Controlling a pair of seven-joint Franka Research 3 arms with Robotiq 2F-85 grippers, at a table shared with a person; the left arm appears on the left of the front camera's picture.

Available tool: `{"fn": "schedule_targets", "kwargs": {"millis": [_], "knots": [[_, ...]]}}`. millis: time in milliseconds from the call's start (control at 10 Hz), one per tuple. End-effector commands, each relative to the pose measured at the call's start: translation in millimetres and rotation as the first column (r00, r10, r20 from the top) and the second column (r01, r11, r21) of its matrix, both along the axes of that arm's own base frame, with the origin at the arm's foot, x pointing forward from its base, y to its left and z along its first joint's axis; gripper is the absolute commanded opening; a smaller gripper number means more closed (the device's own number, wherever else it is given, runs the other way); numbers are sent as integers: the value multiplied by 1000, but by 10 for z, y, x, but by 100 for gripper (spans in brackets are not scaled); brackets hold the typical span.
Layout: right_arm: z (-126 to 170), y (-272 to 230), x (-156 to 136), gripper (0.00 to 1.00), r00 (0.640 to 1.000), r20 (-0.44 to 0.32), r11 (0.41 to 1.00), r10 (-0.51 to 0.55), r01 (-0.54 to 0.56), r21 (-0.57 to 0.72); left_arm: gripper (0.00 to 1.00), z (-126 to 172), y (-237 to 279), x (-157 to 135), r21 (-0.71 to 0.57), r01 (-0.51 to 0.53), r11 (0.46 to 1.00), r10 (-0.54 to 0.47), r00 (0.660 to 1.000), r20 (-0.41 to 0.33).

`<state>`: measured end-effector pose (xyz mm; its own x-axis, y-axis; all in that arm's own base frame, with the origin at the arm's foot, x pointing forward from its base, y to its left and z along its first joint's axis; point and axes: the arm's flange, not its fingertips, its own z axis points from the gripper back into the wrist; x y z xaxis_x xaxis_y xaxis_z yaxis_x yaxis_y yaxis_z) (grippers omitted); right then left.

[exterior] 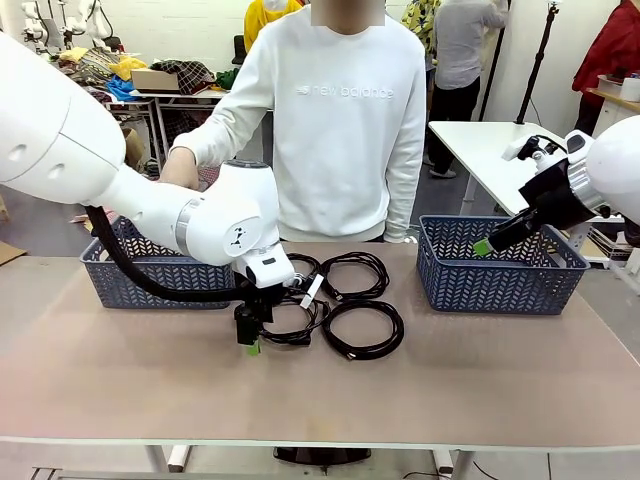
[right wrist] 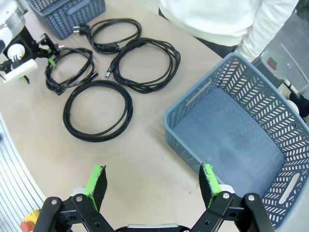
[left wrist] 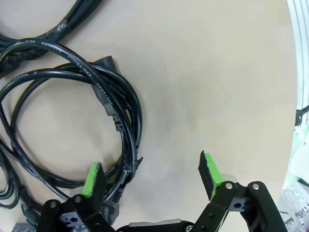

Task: Organize the cables according to human instructions.
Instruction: Pick up a bundle of cables and place it in the basket indicated by the human.

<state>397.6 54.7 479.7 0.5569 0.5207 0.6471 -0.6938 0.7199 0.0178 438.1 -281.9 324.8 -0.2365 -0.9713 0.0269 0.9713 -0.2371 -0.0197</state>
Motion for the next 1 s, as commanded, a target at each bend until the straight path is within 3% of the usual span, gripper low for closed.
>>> {"fn": "schedule_targets", "kwargs": {"millis": [0,400,500,600,700,800,900], "knots": [[-2,-2,9,100,1000,-1,1000,0,0,17,100,-24,9,25,-9,-3,1000,3,1000,7],[-2,-2,9,100,1000,-1,1000,0,0,17,100,-90,-18,61,-19,9,1000,-10,1000,-5],[-2,-2,9,100,1000,-1,1000,0,0,17,81,-97,-17,66,-17,8,1000,-9,1000,-12],[-2,-2,9,100,1000,-1,1000,0,0,17,81,-94,-14,70,-18,6,1000,-6,1000,-15],[-2,-2,9,100,1000,-1,1000,0,0,17,62,-94,-2,67,-22,5,1000,-5,1000,-15],[-2,-2,9,100,1000,-1,1000,0,0,17,76,-97,4,65,-21,5,1000,-6,1000,-16],[-2,-2,9,100,1000,-1,1000,0,0,17,43,-94,15,73,-22,3,1000,-3,1000,-17]]}}
